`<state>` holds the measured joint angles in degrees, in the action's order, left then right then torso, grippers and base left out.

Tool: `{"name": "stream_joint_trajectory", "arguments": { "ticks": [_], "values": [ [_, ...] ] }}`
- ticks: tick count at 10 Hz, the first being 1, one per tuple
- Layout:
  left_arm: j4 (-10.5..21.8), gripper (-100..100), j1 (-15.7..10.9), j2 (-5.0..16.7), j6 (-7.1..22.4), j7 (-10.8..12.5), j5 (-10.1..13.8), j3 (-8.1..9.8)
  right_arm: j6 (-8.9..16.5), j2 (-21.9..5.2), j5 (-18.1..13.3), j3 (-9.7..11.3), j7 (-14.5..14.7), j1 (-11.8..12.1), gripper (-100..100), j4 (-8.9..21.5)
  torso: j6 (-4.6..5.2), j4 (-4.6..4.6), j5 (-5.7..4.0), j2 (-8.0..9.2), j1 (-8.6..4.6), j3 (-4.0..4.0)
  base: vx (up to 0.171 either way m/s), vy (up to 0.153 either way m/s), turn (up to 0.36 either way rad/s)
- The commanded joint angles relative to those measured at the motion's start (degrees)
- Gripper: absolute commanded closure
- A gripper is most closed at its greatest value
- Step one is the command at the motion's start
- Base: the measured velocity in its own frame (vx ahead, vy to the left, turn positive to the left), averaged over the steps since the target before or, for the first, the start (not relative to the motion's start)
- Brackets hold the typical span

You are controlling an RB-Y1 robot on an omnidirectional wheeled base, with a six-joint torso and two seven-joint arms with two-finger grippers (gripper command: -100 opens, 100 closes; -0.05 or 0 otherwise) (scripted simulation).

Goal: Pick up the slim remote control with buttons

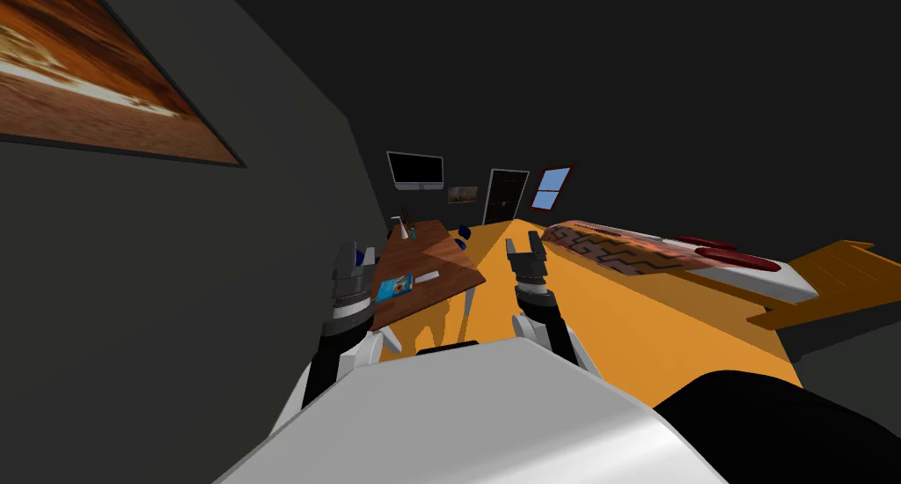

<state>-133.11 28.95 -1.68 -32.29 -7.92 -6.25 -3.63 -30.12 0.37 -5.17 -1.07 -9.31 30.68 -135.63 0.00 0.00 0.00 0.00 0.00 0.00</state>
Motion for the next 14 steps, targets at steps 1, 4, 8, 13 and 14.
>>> {"name": "stream_joint_trajectory", "arguments": {
  "ticks": [1,4,8,13,14],
  "values": [
    [0.61,-100,-0.49,2.11,0.77,-0.12,0.21,0.17,0.0,0.0,0.0,0.0,0.0,0.0,0,0.0,0.0,0.0,0.0,0.0,0.0,0.0,-0.013,0.006,-0.021],
    [3.18,-100,-2.33,6.93,3.89,-0.49,1.15,0.81,0.0,0.0,0.0,0.0,0.0,-0.01,0,0.0,0.01,0.03,0.02,0.13,0.08,0.07,-0.044,0.011,-0.049],
    [7.6,-100,-5.31,11.66,9.13,-0.83,2.9,1.81,0.0,0.0,0.0,0.0,0.0,-0.01,0,0.0,0.0,0.06,0.02,0.24,0.06,0.14,-0.068,0.016,-0.068],
    [13.19,-100,-9.26,16.28,16.12,-0.89,5.46,3.07,0.0,0.0,0.0,0.0,0.0,0.0,0,0.0,-0.01,0.05,0.02,0.2,0.06,0.12,-0.055,0.008,-0.08],
    [13.71,-100,-9.26,16.28,16.12,-0.89,5.46,3.07,0.0,0.0,0.0,0.0,0.0,-0.01,0,0.0,0.01,0.04,0.02,0.2,0.06,0.11,-0.043,0.012,-0.058]
  ]
}}
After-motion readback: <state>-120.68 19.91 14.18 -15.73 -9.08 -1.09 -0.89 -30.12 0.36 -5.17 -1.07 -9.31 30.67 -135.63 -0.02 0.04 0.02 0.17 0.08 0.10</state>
